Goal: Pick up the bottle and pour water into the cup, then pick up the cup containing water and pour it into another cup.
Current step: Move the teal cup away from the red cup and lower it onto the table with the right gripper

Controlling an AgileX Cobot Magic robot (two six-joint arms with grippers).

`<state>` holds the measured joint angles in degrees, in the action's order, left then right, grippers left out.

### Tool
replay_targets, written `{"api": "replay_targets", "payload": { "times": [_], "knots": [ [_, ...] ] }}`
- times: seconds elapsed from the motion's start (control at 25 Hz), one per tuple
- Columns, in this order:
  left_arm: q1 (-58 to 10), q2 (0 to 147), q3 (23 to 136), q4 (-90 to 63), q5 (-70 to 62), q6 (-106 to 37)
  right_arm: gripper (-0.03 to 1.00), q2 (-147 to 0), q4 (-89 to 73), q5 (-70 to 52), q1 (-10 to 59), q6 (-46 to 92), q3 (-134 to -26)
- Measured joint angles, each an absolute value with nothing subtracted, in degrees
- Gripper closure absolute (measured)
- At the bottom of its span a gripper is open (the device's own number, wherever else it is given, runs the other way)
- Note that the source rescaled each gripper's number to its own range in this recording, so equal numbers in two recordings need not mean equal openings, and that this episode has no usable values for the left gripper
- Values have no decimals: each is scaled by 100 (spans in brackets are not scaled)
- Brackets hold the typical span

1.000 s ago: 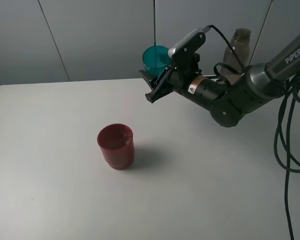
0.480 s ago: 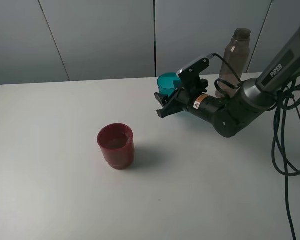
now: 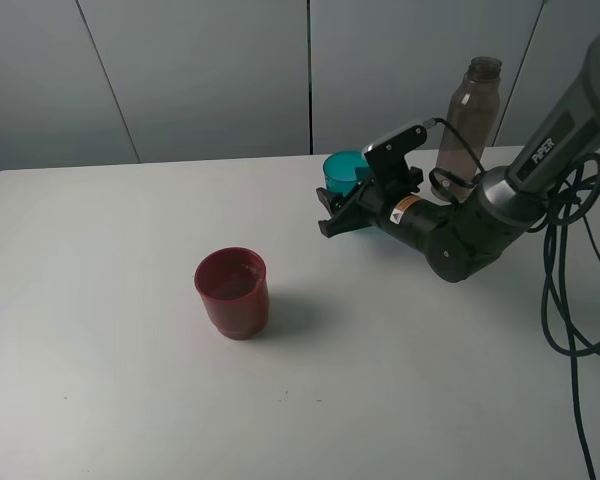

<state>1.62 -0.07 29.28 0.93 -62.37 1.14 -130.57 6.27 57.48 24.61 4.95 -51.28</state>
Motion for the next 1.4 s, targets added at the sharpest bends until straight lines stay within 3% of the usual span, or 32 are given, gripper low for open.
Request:
{"api": "replay_targets", "payload": {
  "times": [1.4],
  "knots": [
    [162, -7, 2928, 93, -6237, 114, 90, -13057, 466, 5336, 2461, 217, -5128]
  ]
}}
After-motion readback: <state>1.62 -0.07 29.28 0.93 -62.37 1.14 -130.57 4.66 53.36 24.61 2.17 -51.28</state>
